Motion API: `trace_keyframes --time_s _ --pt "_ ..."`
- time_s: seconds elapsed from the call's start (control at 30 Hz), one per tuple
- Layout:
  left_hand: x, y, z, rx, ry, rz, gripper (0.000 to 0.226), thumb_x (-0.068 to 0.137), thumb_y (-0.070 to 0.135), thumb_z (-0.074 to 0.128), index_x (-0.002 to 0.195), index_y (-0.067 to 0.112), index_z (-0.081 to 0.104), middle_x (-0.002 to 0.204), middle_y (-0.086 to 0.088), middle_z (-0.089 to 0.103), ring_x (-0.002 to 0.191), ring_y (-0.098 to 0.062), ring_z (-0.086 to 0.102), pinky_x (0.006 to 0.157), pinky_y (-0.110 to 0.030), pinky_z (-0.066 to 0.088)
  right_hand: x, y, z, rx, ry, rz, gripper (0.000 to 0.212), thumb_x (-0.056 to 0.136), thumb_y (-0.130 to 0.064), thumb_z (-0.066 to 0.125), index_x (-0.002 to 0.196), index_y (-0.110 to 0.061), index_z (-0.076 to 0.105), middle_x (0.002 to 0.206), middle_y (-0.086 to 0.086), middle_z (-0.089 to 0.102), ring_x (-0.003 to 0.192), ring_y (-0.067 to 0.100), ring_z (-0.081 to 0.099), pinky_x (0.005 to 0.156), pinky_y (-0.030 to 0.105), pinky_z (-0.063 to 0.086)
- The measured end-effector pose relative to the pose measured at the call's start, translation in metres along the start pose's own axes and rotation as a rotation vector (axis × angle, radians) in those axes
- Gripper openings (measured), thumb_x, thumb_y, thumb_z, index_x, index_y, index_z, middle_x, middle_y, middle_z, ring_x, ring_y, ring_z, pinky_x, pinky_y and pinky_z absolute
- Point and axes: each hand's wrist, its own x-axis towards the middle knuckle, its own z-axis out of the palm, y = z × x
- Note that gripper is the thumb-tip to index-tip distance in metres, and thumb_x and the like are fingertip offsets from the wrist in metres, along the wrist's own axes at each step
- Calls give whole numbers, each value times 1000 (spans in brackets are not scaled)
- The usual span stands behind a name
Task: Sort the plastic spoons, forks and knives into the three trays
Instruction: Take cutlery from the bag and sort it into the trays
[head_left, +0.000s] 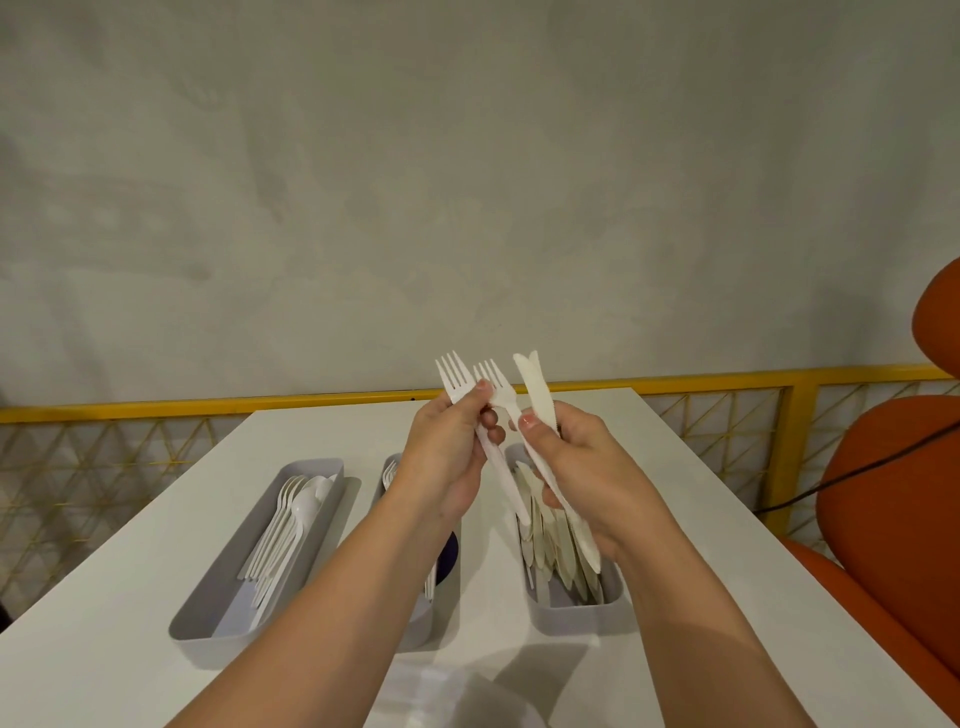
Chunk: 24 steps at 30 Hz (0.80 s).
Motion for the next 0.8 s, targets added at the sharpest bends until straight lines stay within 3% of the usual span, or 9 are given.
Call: trace_keyframes --time_s 0.1,0.2,0.27,0.37,0.47,0.63,0.73,0.8 --pt "-3 -2 4 -57 12 -89 30 98 30 43 91 5 58 66 -4 50 54 -10 48 54 -21 44 2 1 3 -6 84 -89 20 98 -24 46 95 -19 65 73 -10 62 66 -1 59 66 19 45" --pt "-7 -3 7 -89 -60 -124 45 94 47 41 92 5 58 72 -7 60 62 -14 63 62 -27 52 2 2 5 -75 104 -120 21 96 -22 49 102 -14 68 98 0 71 94 13 65 87 28 50" --pt "-10 -4 10 -54 -68 -96 33 95 35 47 88 4 59 72 -7 63 61 -12 66 62 -26 54 3 4 6 -125 130 -143 18 95 -20 52 97 -13 68 91 -1 70 89 13 64 83 25 49" --pt "-12 -4 13 -70 -49 -74 13 95 10 48 92 1 57 73 -7 56 63 -14 62 58 -24 56 4 6 8 -174 173 -177 10 92 -18 55 83 -17 58 71 -7 56 70 6 56 62 9 43" --pt "-9 -2 12 -139 -27 -76 13 96 7 45 89 3 55 68 -6 49 66 -16 52 74 -33 52 5 8 9 -243 194 -178 10 92 -22 57 89 -14 52 68 -6 48 61 4 48 50 6 38" --pt "0 9 5 -254 37 -51 13 98 8 42 89 6 52 66 -3 46 58 -10 43 54 -19 44 4 7 7 -414 78 -107 19 96 -29 47 102 -14 57 81 1 60 67 8 51 58 18 38" --pt "1 11 1 -261 12 -55 14 98 10 43 89 5 53 68 -4 49 60 -11 46 59 -20 47 2 6 4 -438 -17 -63 21 98 -28 43 96 -14 59 75 -1 62 64 6 51 61 21 40" --pt "-2 11 -2 -131 -96 -75 18 98 17 44 92 5 56 74 -5 53 66 -13 51 67 -24 49 3 4 3 -401 2 -66 20 98 -26 43 89 -15 57 70 -3 59 63 7 50 61 24 40"
